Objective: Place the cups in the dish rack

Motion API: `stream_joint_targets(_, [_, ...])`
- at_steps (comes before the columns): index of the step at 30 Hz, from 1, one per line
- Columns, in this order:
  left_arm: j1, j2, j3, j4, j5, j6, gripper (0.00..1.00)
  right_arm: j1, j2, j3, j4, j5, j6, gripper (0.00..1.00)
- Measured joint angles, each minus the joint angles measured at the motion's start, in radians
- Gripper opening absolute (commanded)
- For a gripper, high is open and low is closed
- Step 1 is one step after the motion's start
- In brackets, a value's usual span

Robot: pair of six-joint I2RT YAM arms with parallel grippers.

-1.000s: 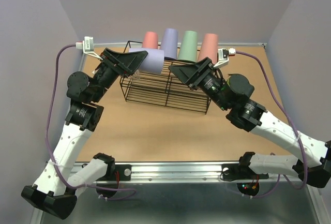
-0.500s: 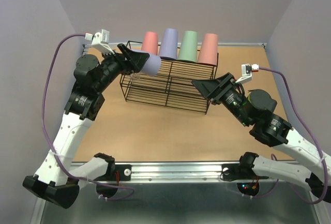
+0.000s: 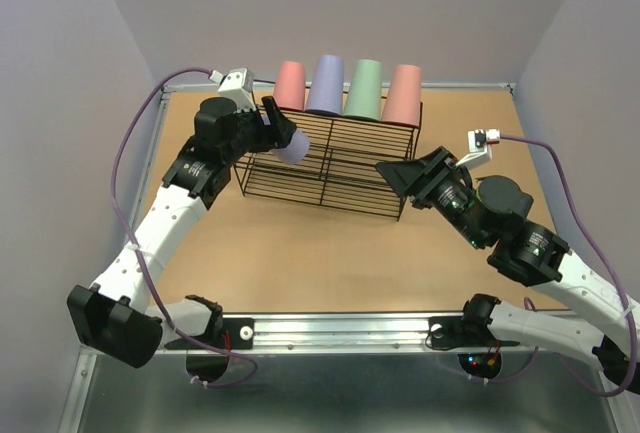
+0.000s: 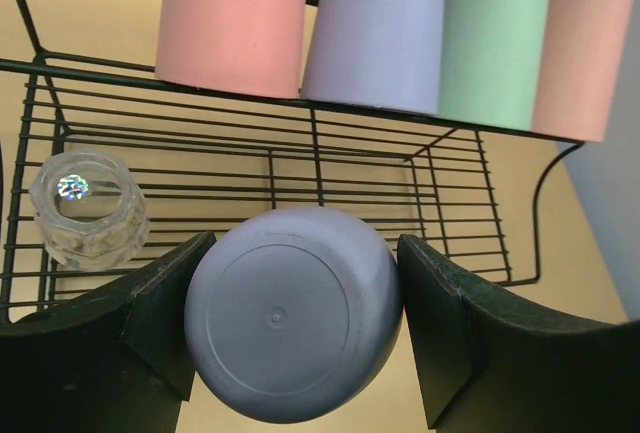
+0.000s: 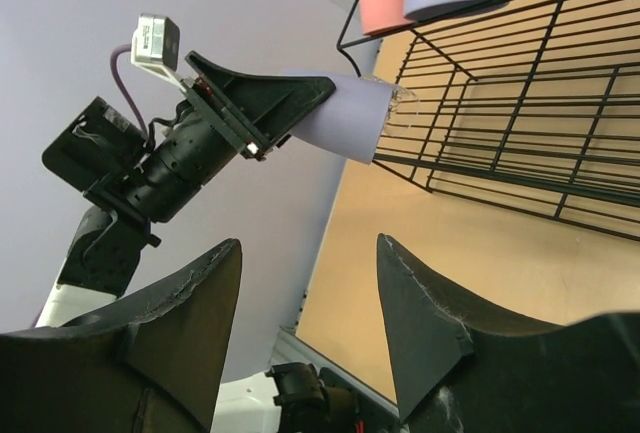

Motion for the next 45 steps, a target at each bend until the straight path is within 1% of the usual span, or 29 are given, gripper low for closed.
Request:
stream_joint_targets(5, [-0.032,0.062,0.001,0.011,-0.090,0.055,0.00,0.000,0.008,0.000,-0.014,0.007,-0.012,0.62])
stream_joint_targets(10, [-0.061,0.162,0.015,0.020,-0.161,0.108,0.00,0.000,0.032,0.000,-0.023,0.013,-0.030,0.62])
stream_joint_targets(14, [-0.081,0.206,0.015,0.040,-0.209,0.131,0.00,0.000,0.060,0.001,-0.036,0.013,-0.047,0.62])
stream_joint_targets(23, [-0.106,0.208,0.015,0.084,-0.300,0.186,0.00,0.000,0.073,0.002,-0.043,0.013,-0.068,0.62])
stream_joint_targets(35, [-0.175,0.210,-0.013,0.099,-0.391,0.255,0.00,0.000,0.092,0.002,-0.060,0.020,-0.089,0.63])
stream_joint_targets(36, [-0.179,0.212,-0.016,0.099,-0.397,0.258,0.05,0.000,0.092,0.002,-0.060,0.020,-0.089,0.63])
stream_joint_targets(38, [-0.182,0.220,-0.018,0.099,-0.408,0.264,0.11,0.000,0.092,0.002,-0.060,0.020,-0.089,0.63])
stream_joint_targets(39, [-0.183,0.224,-0.018,0.099,-0.413,0.267,0.18,0.000,0.092,0.002,-0.060,0.020,-0.090,0.63])
stream_joint_targets(40, [-0.185,0.230,-0.018,0.099,-0.417,0.270,0.23,0.000,0.092,0.002,-0.060,0.020,-0.090,0.63])
stream_joint_targets(41, [-0.186,0.233,-0.018,0.099,-0.421,0.272,0.34,0.000,0.092,0.002,-0.060,0.020,-0.090,0.63])
stream_joint_targets(44, [-0.188,0.239,-0.019,0.097,-0.428,0.278,0.53,0.000,0.090,0.002,-0.060,0.021,-0.089,0.63])
stream_joint_targets(45, [-0.191,0.239,-0.019,0.097,-0.431,0.280,0.66,0.000,0.088,0.002,-0.060,0.021,-0.089,0.63])
